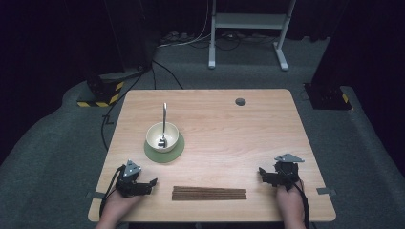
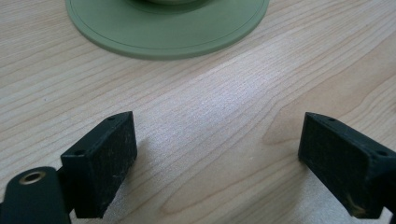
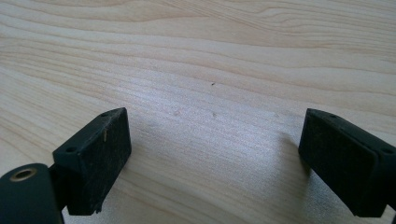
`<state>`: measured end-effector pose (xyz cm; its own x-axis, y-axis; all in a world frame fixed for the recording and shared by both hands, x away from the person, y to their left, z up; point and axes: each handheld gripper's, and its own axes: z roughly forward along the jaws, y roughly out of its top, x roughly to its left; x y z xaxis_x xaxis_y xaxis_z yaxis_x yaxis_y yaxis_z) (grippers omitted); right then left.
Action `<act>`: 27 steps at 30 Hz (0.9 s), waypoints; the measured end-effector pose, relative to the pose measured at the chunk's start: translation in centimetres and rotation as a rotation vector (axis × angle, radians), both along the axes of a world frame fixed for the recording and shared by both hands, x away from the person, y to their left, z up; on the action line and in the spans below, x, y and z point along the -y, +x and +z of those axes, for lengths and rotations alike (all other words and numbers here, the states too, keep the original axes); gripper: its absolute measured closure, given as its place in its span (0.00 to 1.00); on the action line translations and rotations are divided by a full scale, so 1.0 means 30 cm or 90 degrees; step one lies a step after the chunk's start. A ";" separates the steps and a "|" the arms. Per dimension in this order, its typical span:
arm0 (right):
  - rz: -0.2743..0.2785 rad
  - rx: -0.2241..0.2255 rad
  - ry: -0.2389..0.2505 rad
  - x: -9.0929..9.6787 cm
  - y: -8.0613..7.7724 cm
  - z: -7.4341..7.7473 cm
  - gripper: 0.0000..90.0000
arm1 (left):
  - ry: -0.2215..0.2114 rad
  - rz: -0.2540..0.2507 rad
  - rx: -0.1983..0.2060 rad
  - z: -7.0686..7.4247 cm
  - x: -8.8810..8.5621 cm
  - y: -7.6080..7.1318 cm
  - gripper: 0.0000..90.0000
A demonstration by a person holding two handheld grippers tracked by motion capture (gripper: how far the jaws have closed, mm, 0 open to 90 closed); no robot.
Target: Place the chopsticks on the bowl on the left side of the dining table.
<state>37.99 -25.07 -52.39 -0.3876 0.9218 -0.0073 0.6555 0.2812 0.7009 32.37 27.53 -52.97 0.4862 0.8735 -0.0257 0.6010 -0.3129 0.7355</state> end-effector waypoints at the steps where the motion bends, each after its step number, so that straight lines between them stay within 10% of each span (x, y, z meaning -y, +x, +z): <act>1: 0.003 -0.006 0.000 0.001 -0.001 0.002 0.10 | 0.011 0.008 0.000 0.001 0.009 -0.003 0.13; 8: 0.000 -0.002 -0.003 0.002 -0.004 0.002 0.11 | -0.023 0.041 -0.049 0.019 0.020 0.002 0.06; 12: 0.003 -0.004 -0.001 0.000 -0.005 0.003 0.11 | -0.009 0.005 -0.064 0.027 0.060 -0.018 0.06; 27: 0.019 0.001 -0.005 -0.002 -0.006 0.001 0.11 | -0.019 -0.105 0.022 0.138 0.140 0.000 0.15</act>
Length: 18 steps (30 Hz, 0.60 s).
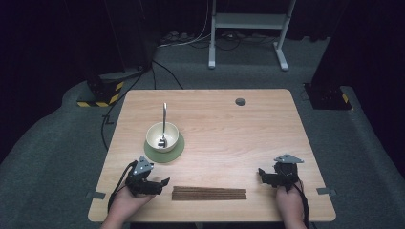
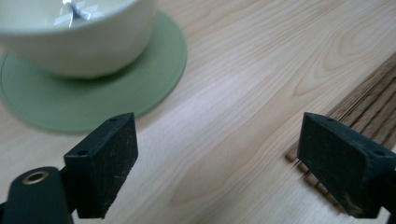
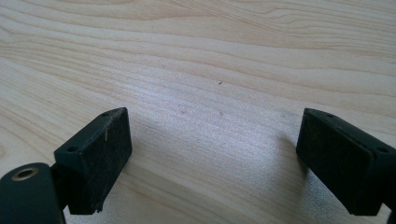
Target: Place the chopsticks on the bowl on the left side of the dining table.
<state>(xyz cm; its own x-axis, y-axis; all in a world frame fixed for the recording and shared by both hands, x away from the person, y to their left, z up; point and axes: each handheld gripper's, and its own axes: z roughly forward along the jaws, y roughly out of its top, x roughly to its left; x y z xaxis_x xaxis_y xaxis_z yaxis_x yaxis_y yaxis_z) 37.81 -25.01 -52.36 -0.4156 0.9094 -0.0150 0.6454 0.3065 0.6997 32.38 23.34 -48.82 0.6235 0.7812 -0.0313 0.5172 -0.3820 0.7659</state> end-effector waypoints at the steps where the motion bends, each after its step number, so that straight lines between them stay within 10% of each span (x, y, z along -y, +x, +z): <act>1: 0.000 0.000 0.000 0.000 0.001 0.000 0.11 | -0.011 -0.024 0.014 0.009 0.001 0.011 0.16; 18: -0.008 0.004 0.005 -0.007 0.005 -0.002 0.11 | -0.032 -0.070 0.029 -0.083 0.085 0.035 0.25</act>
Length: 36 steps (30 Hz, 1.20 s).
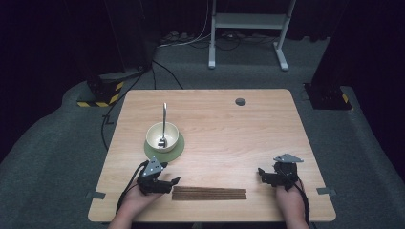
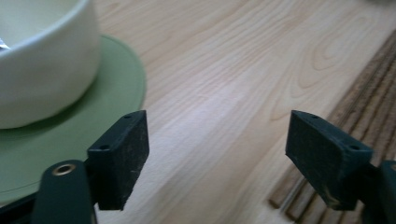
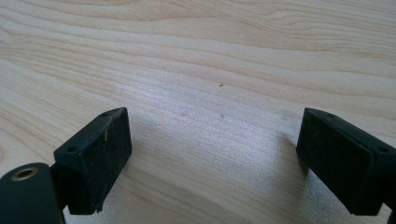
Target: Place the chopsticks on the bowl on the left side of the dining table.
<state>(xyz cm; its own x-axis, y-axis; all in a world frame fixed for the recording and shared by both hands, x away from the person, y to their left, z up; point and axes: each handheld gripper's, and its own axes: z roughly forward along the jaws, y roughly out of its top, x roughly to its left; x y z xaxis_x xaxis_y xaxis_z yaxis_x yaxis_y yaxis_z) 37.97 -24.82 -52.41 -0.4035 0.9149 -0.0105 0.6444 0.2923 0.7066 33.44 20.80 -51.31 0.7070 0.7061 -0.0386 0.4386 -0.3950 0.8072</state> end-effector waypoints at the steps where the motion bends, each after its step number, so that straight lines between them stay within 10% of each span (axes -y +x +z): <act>1: 0.000 0.000 0.000 0.000 0.000 0.000 0.11 | 0.000 0.000 0.000 0.000 0.000 0.000 0.25; 9: 0.019 -0.006 0.011 0.017 -0.012 0.005 0.16 | -0.017 -0.086 0.013 -0.018 0.039 -0.007 0.35; 36: 0.019 0.002 -0.001 0.012 -0.012 0.002 0.16 | 0.020 -0.128 -0.012 -0.044 0.061 -0.014 0.52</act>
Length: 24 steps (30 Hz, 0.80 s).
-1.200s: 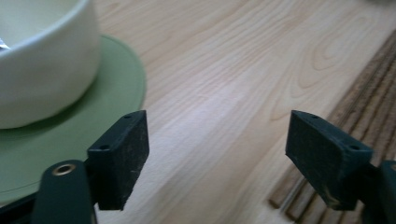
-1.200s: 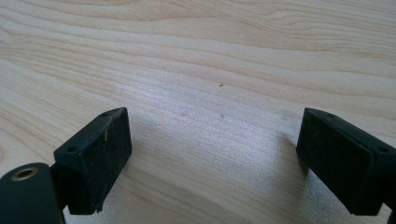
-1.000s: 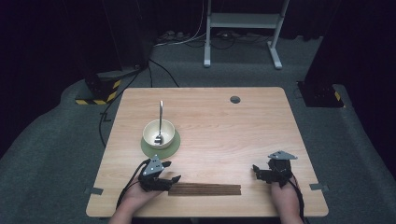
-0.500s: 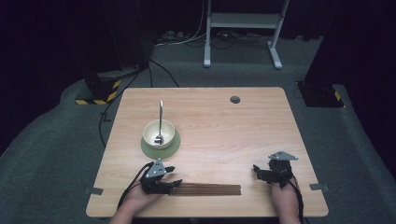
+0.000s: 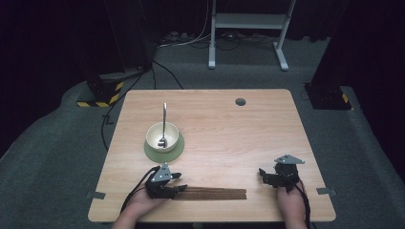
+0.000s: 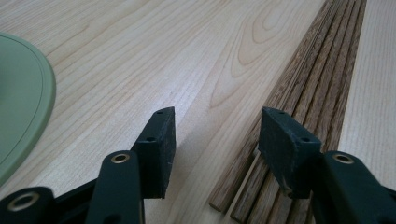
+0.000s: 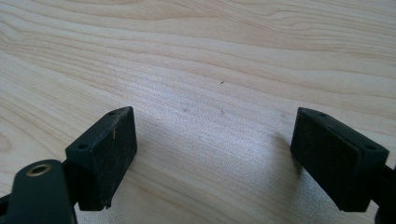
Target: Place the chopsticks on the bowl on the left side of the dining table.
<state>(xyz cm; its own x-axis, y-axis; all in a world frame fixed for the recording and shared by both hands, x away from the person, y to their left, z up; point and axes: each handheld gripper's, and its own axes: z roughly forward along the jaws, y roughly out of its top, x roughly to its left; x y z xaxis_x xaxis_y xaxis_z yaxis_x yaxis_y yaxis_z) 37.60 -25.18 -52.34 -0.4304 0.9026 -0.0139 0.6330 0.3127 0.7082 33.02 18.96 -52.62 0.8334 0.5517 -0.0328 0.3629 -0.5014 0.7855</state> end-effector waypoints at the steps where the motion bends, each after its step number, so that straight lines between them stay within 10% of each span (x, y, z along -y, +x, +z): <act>1: 0.001 -0.002 0.000 0.001 0.000 0.001 0.16 | 0.000 0.000 0.000 0.000 0.000 0.000 0.52; 12: 0.004 -0.002 0.000 0.000 0.000 0.001 0.16 | 0.026 0.013 0.011 -0.002 0.013 -0.004 0.62; 24: 0.004 -0.007 0.003 -0.004 0.001 0.002 0.16 | 0.046 -0.042 0.038 0.004 0.040 0.003 0.76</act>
